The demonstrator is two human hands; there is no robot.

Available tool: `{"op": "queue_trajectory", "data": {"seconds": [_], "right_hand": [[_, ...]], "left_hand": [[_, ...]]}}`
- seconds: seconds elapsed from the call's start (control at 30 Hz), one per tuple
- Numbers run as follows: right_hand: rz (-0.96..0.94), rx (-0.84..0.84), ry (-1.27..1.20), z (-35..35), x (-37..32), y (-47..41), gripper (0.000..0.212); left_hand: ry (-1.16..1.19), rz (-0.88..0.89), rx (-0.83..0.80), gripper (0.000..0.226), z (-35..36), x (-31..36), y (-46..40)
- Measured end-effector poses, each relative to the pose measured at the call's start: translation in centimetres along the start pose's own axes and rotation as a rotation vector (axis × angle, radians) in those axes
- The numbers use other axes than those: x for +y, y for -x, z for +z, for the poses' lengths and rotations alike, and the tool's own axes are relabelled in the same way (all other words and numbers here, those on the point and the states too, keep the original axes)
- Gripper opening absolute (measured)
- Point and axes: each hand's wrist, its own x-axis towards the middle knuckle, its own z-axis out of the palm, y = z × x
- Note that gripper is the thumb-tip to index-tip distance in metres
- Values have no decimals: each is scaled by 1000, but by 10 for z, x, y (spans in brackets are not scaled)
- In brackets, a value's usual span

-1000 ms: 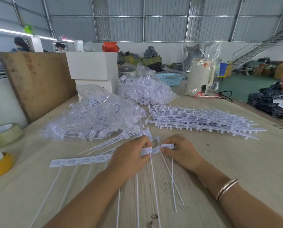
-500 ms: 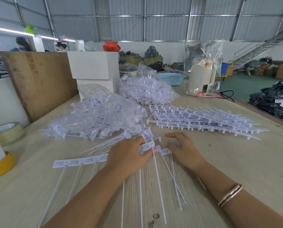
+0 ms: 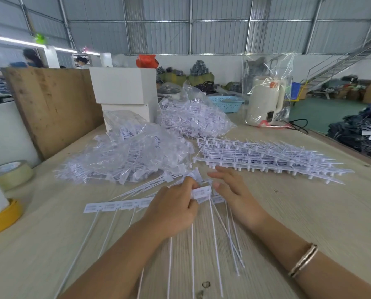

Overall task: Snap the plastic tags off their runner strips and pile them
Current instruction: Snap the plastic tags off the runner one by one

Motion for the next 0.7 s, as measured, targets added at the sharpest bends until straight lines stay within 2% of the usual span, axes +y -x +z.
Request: {"op": "queue_trajectory", "data": {"seconds": [0.1,0.17,0.27,0.33,0.4,0.53,0.63,0.7], "right_hand": [[-43,-102,235,4,1,3,15],[-70,-154,287,6,0,3,8],[-15,-151,-25,3,-2,4,17],[41,-139,-222,0,-2,3,14],[65,-124,-307,-2,-1,2,16],[73,-144,-344,-2,4,1,23],[65,-149,-287,-1,8,1,19],[39,-143,-231,0,10,0,13]], "left_hand": [[-28,49,35,14,2,6,1],[-23,78,53,11,2,8,1],[12,120,69,13,0,6,1],[16,141,84,26,-1,5,1],[-22,144,86,38,-1,6,1],[-80,139,97,32,4,6,-1],[-86,103,149,19,2,6,-2],[-92,64,152,18,1,4,-2]]}}
